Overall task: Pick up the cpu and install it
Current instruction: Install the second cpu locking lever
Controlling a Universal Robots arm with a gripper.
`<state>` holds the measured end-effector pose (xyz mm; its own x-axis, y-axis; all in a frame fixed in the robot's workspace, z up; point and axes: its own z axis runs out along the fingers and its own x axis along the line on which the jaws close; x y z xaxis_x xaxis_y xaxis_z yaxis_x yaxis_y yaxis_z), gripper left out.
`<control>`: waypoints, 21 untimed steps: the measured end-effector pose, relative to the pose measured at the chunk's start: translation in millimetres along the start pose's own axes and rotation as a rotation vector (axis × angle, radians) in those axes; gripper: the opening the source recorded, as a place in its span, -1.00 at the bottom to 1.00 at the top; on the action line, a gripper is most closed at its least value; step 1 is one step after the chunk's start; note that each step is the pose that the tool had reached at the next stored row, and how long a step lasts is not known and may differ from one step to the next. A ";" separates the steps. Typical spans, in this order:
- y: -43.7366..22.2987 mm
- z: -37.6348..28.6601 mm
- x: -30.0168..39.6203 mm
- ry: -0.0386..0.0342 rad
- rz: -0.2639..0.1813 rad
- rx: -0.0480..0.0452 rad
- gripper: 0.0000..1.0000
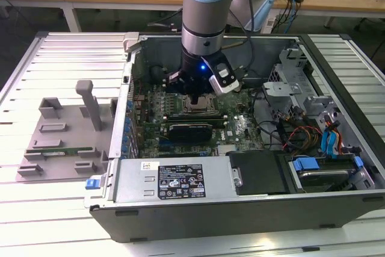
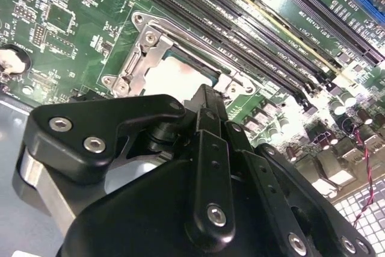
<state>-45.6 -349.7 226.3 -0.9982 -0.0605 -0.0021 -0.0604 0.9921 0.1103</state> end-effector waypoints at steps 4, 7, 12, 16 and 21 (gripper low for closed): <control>1.5 -4.2 -3.8 0.0011 0.000 0.0065 -0.79; 4.3 -12.1 -5.1 0.0015 0.000 0.0141 -0.79; 8.2 -23.7 -5.6 0.0020 0.000 0.0235 -0.79; 11.6 -28.8 -6.2 0.0025 0.000 0.0311 -0.79; 15.8 -38.3 -6.8 0.0034 0.000 0.0450 -0.79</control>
<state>-39.5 -337.8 266.1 -0.9982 -0.0605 0.0013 -0.0603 0.9960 0.0655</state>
